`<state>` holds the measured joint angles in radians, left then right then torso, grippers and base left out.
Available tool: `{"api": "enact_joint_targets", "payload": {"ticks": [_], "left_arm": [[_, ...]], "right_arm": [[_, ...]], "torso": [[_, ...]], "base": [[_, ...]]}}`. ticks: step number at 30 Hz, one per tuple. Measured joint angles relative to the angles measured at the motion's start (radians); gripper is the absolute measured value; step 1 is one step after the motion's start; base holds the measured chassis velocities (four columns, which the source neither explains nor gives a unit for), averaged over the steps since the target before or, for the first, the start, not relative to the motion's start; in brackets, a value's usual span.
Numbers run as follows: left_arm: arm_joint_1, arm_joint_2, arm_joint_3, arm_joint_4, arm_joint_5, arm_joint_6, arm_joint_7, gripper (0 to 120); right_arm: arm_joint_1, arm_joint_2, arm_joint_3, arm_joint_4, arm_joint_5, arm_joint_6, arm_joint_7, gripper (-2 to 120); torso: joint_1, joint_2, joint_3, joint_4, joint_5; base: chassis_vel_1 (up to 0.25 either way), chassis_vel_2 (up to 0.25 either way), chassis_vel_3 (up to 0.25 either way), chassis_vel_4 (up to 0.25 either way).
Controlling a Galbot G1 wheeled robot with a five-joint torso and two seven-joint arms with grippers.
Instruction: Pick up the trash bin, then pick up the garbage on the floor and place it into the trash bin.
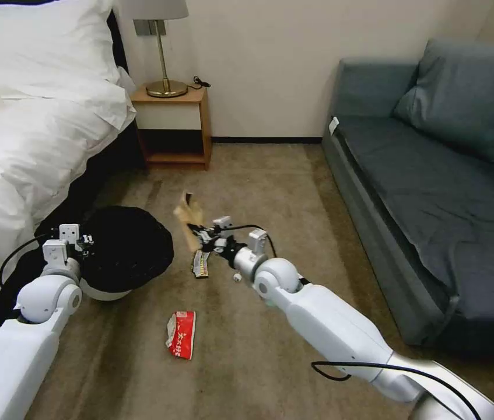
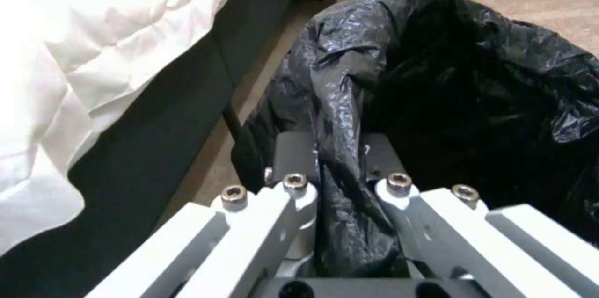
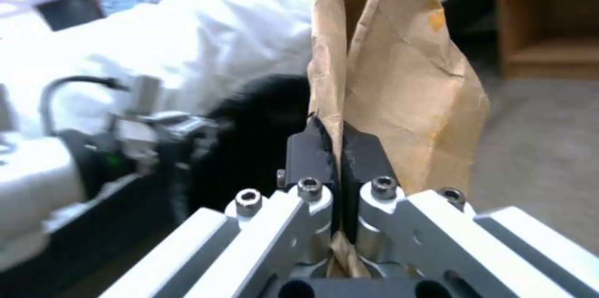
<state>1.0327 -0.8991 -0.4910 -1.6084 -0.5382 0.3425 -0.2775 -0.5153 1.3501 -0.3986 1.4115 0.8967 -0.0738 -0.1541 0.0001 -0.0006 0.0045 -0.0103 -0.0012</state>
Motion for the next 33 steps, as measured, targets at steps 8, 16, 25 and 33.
{"api": "enact_joint_targets", "payload": {"ticks": [8,16,25,33], "left_arm": [[0.000,-0.015,0.009,-0.002,-0.003,-0.006,0.003,5],[-0.036,-0.037,0.043,0.019,-0.001,-0.007,0.004,5],[-0.056,-0.045,0.059,0.028,-0.002,-0.009,0.003,5],[-0.061,-0.047,0.062,0.038,0.001,-0.012,0.008,5]], "right_arm": [[0.046,0.079,-0.055,-0.087,0.002,0.032,-0.031,0],[0.079,0.160,-0.084,-0.192,-0.011,0.048,-0.041,0],[0.109,0.255,-0.096,-0.352,-0.058,0.107,-0.056,0],[0.108,0.253,-0.095,-0.368,-0.072,0.106,-0.051,13]], "torso": [[0.000,0.000,0.000,0.0000,0.0000],[0.000,0.000,0.000,-0.0005,0.0000],[0.000,0.000,0.000,0.0003,0.0001],[0.000,0.000,0.000,0.0001,0.0001]], "base": [[0.000,0.000,0.000,0.000],[0.000,0.000,0.000,0.000],[0.000,0.000,0.000,0.000],[0.000,0.000,0.000,0.000]]}}
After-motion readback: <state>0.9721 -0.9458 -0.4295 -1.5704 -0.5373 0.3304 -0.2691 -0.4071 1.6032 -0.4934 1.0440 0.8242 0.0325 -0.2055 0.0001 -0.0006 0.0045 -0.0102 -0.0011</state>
